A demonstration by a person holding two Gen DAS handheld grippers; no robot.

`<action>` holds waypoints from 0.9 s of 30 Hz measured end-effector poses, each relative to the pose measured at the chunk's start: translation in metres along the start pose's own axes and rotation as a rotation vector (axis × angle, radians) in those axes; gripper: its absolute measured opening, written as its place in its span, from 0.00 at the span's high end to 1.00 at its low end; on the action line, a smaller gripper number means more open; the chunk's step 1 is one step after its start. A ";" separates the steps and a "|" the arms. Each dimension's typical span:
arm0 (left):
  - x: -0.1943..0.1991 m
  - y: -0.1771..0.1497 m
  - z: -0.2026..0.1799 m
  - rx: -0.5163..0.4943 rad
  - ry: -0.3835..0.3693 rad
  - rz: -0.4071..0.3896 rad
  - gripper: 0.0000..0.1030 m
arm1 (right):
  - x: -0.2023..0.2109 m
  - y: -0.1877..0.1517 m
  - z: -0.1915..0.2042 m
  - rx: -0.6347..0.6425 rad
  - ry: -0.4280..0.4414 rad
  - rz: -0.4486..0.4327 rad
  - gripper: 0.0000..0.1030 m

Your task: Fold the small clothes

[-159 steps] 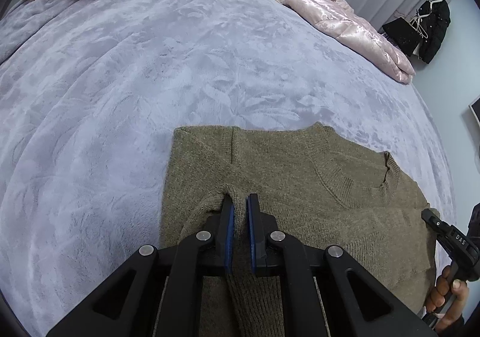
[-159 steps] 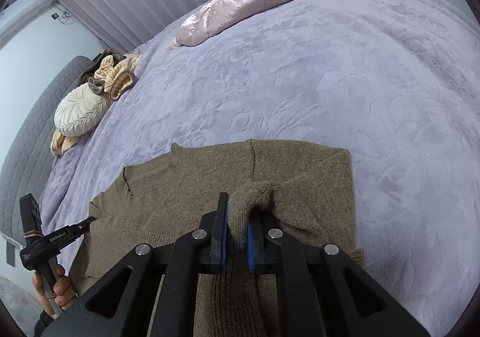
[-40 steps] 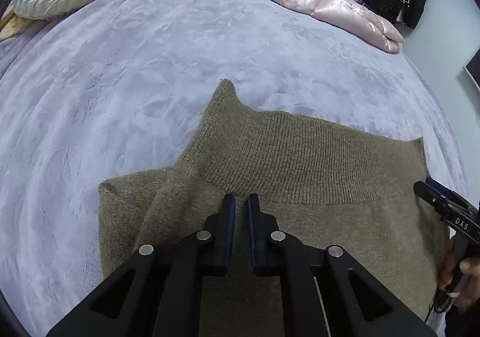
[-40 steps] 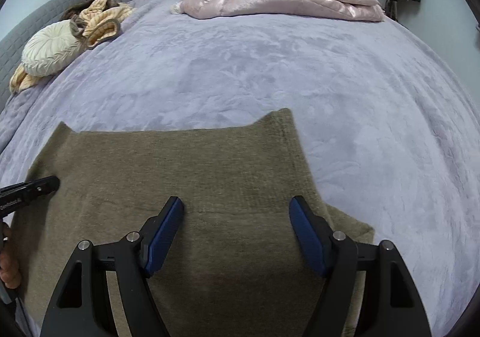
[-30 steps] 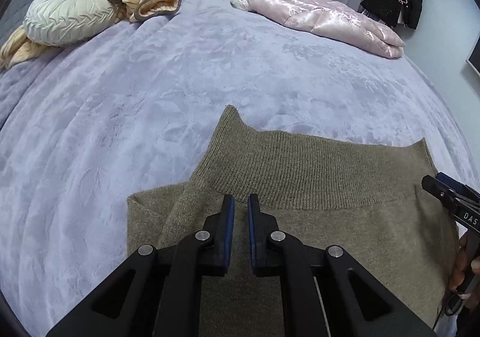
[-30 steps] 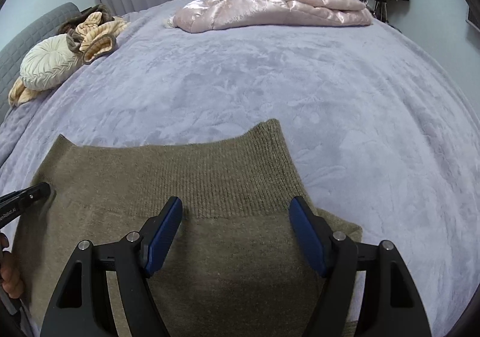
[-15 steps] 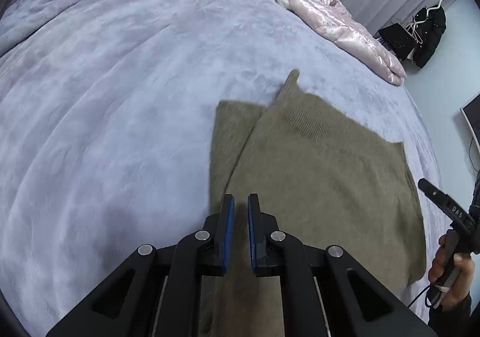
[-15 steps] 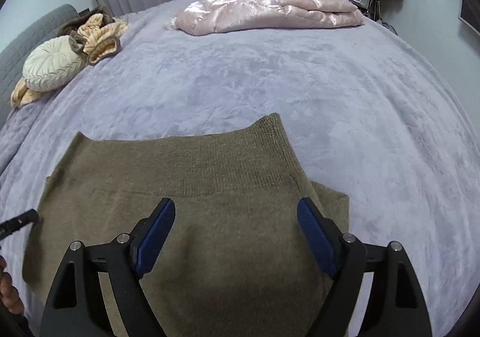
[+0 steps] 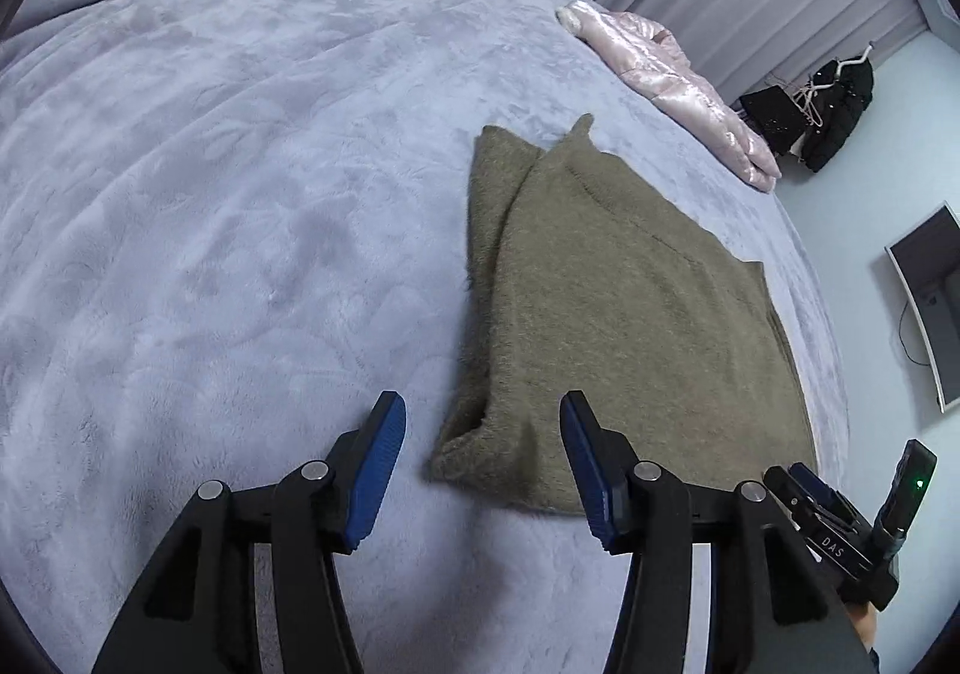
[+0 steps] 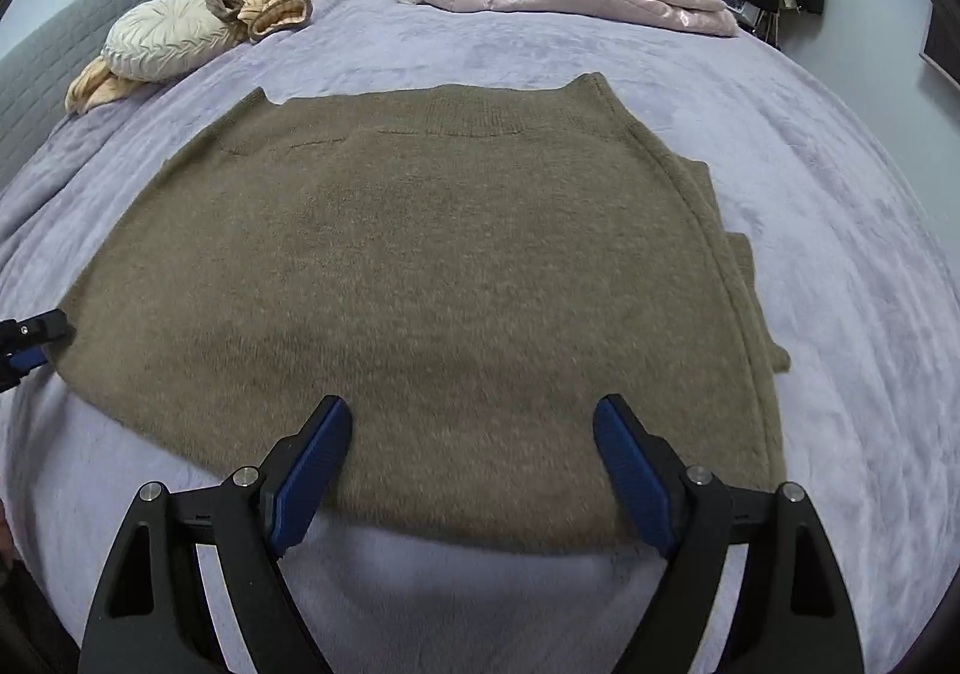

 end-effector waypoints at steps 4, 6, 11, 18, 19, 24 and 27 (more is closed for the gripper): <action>-0.020 0.005 -0.018 -0.016 -0.047 0.050 0.14 | 0.016 -0.005 -0.002 -0.064 0.029 -0.031 0.16; -0.039 0.006 -0.016 -0.025 0.028 0.069 0.11 | 0.019 -0.006 0.004 -0.053 0.037 -0.029 0.16; -0.057 -0.002 -0.021 -0.007 0.004 0.096 0.11 | 0.032 -0.011 0.022 0.006 0.040 -0.044 0.16; -0.077 -0.014 -0.044 -0.094 0.013 0.114 0.01 | 0.030 0.002 0.047 0.054 0.071 -0.021 0.16; -0.074 -0.013 -0.042 -0.073 -0.016 0.098 0.01 | 0.033 0.008 0.052 0.076 0.077 -0.029 0.16; -0.063 -0.005 -0.031 0.003 -0.045 0.072 0.34 | 0.030 0.059 0.070 0.091 0.139 -0.020 0.16; -0.058 -0.004 -0.026 0.043 -0.110 0.068 0.65 | 0.014 0.098 0.095 0.095 0.193 0.035 0.16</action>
Point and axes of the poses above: each gripper's, at about its wrist camera, not at the fingertips, and x roughly against the way its jaws point, z to its left, y to its top, the point moved 4 cm from there along -x, roughly the way its jaws point, and after that the axes turned 1 degree about y, right-handed, at the moved point
